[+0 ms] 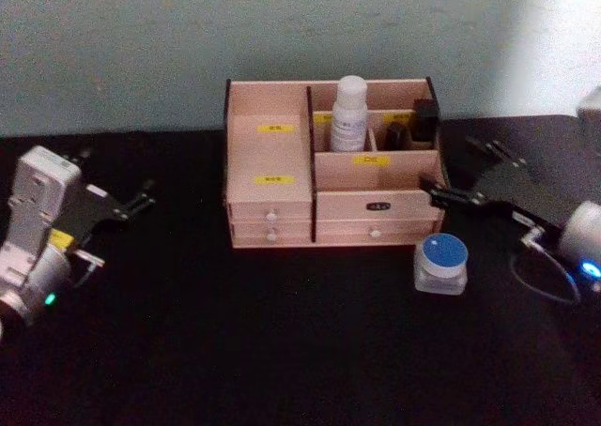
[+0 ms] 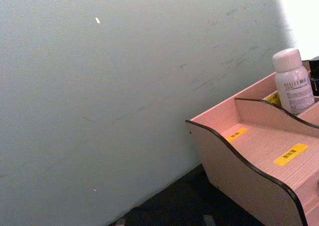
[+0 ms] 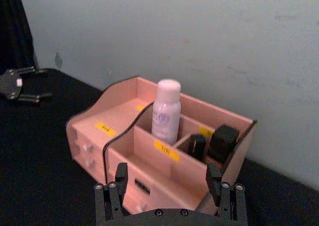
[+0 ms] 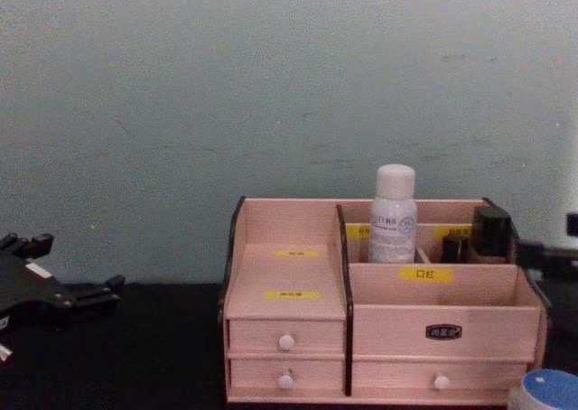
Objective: Pick up the facial cleanser and watermelon frost from the table and place them into the tiered storage box.
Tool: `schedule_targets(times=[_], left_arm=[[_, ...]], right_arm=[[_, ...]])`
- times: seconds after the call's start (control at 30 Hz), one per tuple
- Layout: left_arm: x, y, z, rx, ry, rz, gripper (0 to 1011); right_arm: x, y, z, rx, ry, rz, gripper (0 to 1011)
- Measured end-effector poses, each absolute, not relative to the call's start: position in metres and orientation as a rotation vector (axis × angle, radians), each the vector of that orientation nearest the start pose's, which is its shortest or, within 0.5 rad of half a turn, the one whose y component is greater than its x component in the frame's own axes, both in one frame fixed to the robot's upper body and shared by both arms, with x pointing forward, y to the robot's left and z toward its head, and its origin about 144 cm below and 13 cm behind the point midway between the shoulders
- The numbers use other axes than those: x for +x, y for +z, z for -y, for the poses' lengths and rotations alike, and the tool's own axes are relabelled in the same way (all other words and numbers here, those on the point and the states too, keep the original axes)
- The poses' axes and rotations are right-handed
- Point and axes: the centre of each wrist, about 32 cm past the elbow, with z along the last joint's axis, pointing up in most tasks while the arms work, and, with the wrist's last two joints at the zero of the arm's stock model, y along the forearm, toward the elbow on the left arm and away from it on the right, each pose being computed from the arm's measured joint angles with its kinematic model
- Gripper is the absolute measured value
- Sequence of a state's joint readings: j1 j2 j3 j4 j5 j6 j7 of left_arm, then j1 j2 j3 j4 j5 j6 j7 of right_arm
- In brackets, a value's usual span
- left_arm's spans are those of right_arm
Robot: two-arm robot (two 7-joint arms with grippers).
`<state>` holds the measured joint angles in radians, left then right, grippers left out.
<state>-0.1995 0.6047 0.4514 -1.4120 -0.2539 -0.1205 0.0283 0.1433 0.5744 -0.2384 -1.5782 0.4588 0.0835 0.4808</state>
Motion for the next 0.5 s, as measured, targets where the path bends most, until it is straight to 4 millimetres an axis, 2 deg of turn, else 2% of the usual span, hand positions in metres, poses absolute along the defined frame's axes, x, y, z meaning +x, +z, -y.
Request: schedule_targets(times=[0.2, 0.5], left_arm=[[0.489, 1.140, -0.310, 0.304, 1.248, 0.285, 1001], [0.489, 1.140, -0.310, 0.304, 1.248, 0.285, 1001]], right_arm=[[0.462, 1.197, 0.332, -0.192, -0.886, -0.029, 1000], [0.443, 1.190, 0.336, -0.250, -0.888, -0.110, 1000]])
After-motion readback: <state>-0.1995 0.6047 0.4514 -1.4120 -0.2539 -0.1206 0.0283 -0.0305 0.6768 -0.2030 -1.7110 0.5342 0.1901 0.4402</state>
